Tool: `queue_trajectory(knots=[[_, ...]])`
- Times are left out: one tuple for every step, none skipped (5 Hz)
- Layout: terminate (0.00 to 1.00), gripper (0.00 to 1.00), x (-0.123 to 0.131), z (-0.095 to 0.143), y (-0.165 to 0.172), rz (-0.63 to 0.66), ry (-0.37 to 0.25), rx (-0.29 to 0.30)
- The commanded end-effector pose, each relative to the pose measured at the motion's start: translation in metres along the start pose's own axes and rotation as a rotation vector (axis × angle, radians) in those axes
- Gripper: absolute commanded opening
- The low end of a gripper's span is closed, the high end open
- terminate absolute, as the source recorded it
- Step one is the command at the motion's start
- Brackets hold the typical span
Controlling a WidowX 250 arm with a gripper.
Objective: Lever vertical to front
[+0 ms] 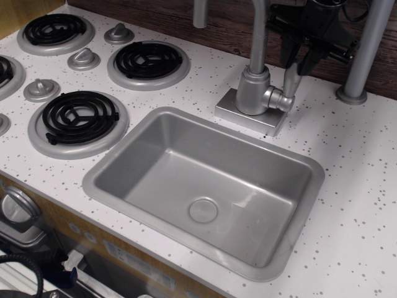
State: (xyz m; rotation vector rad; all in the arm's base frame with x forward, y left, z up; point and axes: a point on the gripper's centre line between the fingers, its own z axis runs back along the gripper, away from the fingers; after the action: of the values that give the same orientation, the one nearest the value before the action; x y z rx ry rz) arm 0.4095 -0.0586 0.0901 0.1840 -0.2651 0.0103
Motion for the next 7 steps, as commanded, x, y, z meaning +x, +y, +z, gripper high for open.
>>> queue_trajectory(knots=[[0.0, 0.0, -0.019, 0.02, -0.005, 0.043, 0.051, -0.012], [0.0, 0.0, -0.025, 0.009, -0.007, 0.046, 0.066, -0.034], [0.0, 0.0, -0.029, -0.011, -0.008, 0.047, 0.09, -0.096], [0.0, 0.0, -0.033, -0.018, -0.01, 0.052, 0.087, -0.105], [0.0, 0.0, -0.032, -0.021, -0.01, 0.046, 0.084, -0.104], [0.0, 1.0, -0.03, -0.001, -0.011, 0.04, 0.113, -0.075], [0.0, 1.0, -0.03, 0.019, -0.009, 0.051, 0.156, -0.05]])
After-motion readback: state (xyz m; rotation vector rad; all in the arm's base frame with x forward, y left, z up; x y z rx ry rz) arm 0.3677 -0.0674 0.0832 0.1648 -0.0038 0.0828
